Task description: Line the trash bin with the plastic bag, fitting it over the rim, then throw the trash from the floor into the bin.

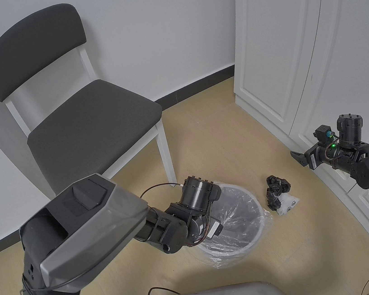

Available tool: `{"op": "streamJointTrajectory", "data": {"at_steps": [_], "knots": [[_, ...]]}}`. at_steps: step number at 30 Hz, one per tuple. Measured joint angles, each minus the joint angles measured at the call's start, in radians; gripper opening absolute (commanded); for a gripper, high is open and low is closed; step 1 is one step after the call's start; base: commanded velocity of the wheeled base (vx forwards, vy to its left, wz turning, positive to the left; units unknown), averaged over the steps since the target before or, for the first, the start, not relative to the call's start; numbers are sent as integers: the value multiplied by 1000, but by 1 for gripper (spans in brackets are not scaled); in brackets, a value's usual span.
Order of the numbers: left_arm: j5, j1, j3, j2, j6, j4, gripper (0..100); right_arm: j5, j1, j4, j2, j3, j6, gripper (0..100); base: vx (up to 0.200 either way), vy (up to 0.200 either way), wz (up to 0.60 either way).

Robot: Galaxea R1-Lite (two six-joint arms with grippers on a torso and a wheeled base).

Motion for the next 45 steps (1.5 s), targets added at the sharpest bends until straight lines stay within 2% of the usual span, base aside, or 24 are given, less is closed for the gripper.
{"op": "streamJointTrajectory", "data": {"at_steps": [11, 20, 25, 33, 39, 45], "knots": [[129, -11, -197, 131, 13, 79, 100, 20, -14, 0, 14, -9, -1, 100, 0, 0, 0], [143, -11, -256, 169, 25, 199, 100, 25, -2, 0, 30, -3, -3, 100, 0, 0, 0], [136, -11, -225, 147, 29, 236, 100, 25, 6, -1, 37, 1, -5, 100, 0, 0, 0], [117, -15, -104, 81, 26, 247, 100, 25, 17, -9, 42, 4, -4, 100, 0, 0, 0], [65, -19, -4, 38, 20, 239, 100, 25, 21, -12, 42, 9, -3, 100, 0, 0, 0], [52, -22, 75, 0, 16, 233, 100, 24, 21, -13, 44, 10, -5, 100, 0, 0, 0]]}}
